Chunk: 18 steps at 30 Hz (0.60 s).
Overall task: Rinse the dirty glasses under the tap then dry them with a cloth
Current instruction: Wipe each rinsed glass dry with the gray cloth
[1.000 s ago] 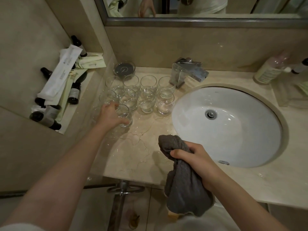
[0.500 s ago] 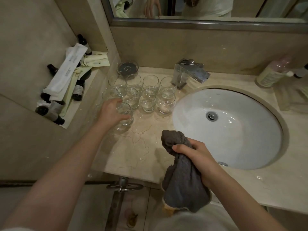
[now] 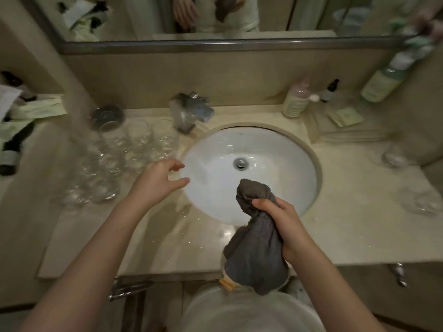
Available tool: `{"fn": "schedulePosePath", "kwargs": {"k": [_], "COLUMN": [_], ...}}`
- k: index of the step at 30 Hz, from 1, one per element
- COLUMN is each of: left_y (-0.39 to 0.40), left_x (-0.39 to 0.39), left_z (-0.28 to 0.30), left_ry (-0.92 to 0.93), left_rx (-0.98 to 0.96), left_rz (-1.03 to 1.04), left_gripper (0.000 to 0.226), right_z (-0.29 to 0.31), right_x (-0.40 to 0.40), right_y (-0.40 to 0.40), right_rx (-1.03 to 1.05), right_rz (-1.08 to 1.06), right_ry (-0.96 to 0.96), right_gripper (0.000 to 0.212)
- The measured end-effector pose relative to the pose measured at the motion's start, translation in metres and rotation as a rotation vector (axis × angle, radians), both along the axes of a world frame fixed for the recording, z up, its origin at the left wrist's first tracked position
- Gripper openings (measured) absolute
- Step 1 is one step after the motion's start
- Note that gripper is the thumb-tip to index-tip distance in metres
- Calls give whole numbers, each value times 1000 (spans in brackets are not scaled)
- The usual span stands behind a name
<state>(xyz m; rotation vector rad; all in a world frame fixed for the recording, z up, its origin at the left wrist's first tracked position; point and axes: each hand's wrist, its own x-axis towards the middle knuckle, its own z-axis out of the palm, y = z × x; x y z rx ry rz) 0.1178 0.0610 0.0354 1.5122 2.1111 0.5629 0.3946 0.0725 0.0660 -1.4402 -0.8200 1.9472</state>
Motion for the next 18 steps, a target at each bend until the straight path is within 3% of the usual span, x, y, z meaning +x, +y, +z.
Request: {"fn": "schedulePosePath", "kwargs": {"k": [18], "left_y": [165], "left_x": [391], "left_z": [-7], "left_ry": [-101], "left_rx": [-52], "left_rz": [-531], "left_gripper": [45], "right_z": [4], "right_x": [339], "right_y": [31], "right_rx": [47], "right_rz": [-599], "right_ry": [-122], "right_gripper": [5]}}
